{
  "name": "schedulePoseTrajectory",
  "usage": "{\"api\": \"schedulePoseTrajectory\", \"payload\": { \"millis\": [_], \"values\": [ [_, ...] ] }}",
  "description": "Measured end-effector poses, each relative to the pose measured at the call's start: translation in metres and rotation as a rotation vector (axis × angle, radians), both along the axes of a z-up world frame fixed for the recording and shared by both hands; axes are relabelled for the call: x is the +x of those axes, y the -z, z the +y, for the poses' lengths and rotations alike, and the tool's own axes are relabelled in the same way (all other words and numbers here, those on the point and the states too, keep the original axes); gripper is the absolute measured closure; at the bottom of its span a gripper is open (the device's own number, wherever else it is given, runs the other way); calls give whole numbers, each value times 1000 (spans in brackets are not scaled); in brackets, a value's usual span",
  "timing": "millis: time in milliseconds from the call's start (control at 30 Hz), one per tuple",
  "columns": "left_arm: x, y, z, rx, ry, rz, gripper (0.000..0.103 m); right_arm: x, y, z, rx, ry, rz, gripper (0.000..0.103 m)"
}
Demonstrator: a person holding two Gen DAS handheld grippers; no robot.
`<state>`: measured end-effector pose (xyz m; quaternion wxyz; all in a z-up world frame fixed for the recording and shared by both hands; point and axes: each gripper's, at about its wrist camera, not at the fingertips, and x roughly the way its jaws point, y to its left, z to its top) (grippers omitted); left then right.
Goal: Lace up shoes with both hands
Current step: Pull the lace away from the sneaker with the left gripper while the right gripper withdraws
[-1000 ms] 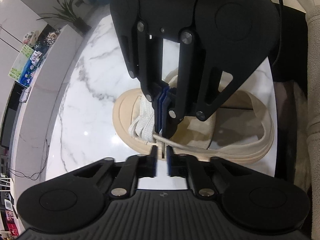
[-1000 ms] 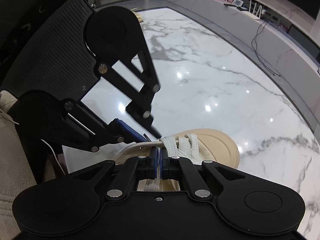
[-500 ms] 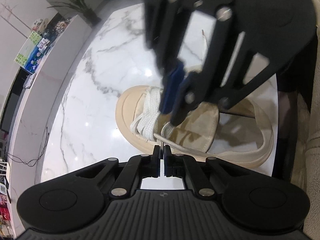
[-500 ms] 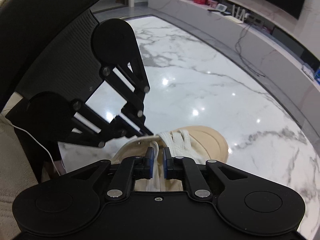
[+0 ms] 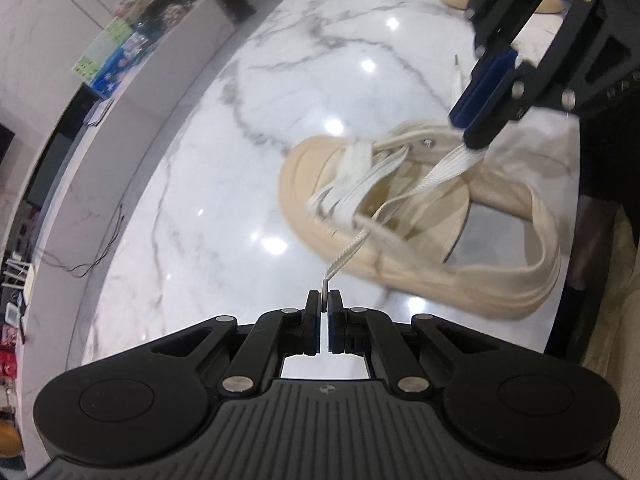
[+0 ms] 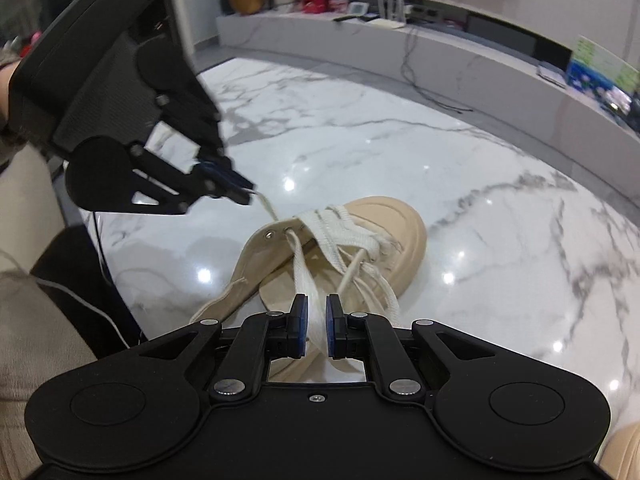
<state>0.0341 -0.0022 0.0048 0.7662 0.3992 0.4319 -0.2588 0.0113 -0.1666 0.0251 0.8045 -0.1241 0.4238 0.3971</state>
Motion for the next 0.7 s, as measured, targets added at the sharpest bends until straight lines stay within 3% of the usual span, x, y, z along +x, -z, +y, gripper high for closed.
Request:
{"api": "schedulePoseTrajectory", "payload": {
  "millis": [367,700],
  "values": [
    [-10,-31,34,71,-129,-91,101,-17,4,-14,-14,9,23,89],
    [-10,-69,60,166,-238,-185,101,-3,9,0,-5,51,-15,87]
  ]
}}
